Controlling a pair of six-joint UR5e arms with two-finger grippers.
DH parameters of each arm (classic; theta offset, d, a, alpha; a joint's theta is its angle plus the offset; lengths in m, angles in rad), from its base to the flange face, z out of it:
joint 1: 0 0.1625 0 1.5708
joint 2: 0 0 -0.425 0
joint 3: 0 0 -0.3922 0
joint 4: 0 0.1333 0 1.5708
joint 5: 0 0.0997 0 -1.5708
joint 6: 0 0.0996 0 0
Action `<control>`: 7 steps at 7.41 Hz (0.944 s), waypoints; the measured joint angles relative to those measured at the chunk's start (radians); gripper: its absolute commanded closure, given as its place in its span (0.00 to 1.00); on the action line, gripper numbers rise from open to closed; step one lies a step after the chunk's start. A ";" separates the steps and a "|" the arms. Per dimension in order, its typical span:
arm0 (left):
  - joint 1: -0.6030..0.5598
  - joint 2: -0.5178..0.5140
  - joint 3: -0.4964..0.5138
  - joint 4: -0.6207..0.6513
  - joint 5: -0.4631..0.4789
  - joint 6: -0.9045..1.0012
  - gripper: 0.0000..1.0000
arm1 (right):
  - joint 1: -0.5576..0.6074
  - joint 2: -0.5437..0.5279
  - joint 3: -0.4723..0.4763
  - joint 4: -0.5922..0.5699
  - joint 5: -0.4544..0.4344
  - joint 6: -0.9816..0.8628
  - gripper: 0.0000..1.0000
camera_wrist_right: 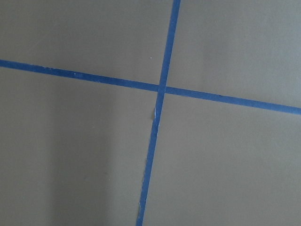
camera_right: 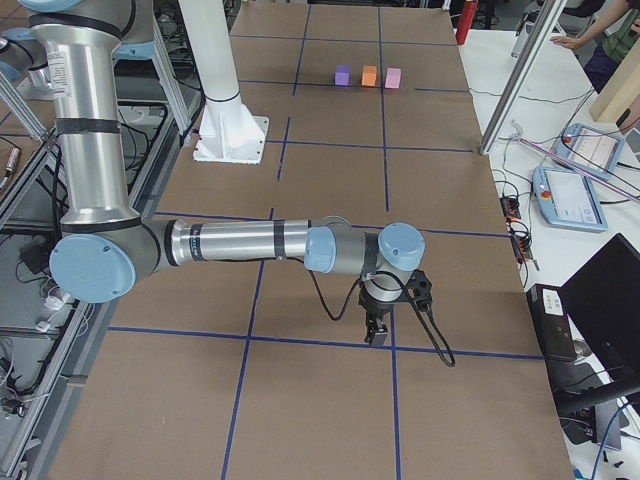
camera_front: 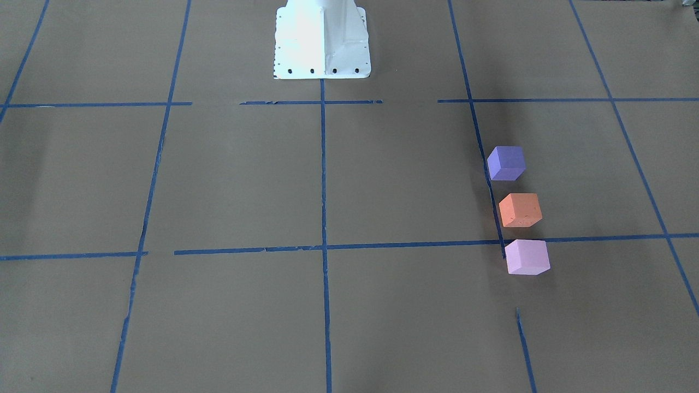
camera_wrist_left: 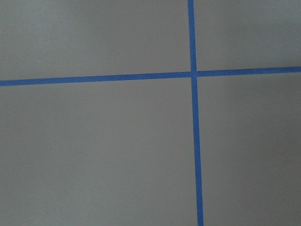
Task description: Arrange blocks in a line
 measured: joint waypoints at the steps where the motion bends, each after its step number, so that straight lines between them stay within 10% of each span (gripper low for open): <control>1: 0.000 0.000 -0.001 0.000 0.001 0.000 0.00 | 0.000 0.000 0.000 0.000 0.000 0.000 0.00; 7: 0.000 -0.001 -0.027 0.001 0.002 -0.001 0.00 | 0.000 0.000 0.000 0.000 0.000 0.000 0.00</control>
